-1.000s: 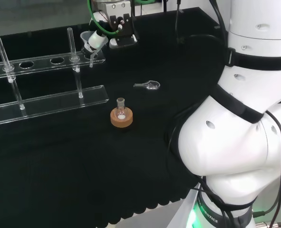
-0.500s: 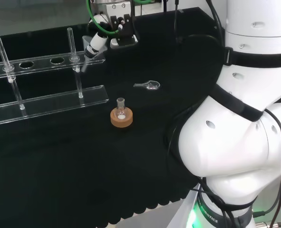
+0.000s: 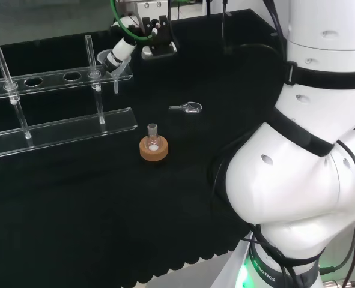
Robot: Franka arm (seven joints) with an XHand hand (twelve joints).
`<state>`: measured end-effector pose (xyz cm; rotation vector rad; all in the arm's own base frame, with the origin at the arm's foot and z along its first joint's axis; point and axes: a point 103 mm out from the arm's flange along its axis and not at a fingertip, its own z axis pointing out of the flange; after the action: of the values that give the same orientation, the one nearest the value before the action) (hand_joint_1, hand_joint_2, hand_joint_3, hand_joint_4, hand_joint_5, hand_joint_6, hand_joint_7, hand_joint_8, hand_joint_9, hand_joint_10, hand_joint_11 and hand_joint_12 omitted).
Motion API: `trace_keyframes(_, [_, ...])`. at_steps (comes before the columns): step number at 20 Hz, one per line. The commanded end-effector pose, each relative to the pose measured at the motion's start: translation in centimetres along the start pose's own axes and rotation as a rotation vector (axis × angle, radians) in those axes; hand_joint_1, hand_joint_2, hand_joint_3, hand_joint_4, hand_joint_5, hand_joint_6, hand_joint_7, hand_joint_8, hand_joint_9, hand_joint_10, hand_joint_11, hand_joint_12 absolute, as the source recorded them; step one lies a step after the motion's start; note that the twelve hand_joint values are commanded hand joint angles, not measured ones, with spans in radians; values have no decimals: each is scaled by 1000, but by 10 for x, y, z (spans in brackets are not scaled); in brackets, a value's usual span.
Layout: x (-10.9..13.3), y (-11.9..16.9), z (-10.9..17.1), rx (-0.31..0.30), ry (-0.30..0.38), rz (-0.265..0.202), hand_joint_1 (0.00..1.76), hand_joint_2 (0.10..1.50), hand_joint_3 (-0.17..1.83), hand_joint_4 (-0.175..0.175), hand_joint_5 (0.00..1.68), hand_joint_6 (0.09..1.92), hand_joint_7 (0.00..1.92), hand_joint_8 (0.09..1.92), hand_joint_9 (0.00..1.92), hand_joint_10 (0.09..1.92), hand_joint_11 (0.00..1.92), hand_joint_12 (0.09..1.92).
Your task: Put the funnel back on the funnel stand.
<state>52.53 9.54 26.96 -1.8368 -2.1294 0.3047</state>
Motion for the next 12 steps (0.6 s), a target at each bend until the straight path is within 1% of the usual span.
trace_keyframes(1, [-10, -44, -31, -83, 10, 12, 579, 697, 176, -81, 68, 87, 70, 87, 45, 799, 104, 1440])
trace_keyframes(2, [-11, -51, -35, -94, 8, 16, 587, 707, 169, -83, 89, 87, 81, 87, 74, 794, 117, 1432])
trace_keyframes(5, [-16, -73, -44, -116, 5, 35, 604, 731, 144, -83, 128, 87, 22, 358, 134, 777, 140, 1421])
trace_keyframes(7, [-19, -86, -47, -129, 6, 51, 610, 738, 140, -84, 139, 87, 5, 462, 156, 775, 149, 1420])
trace_keyframes(12, [-35, -116, -49, -151, 10, 98, 616, 748, 141, -84, 153, 87, 0, 554, 189, 773, 164, 1416])
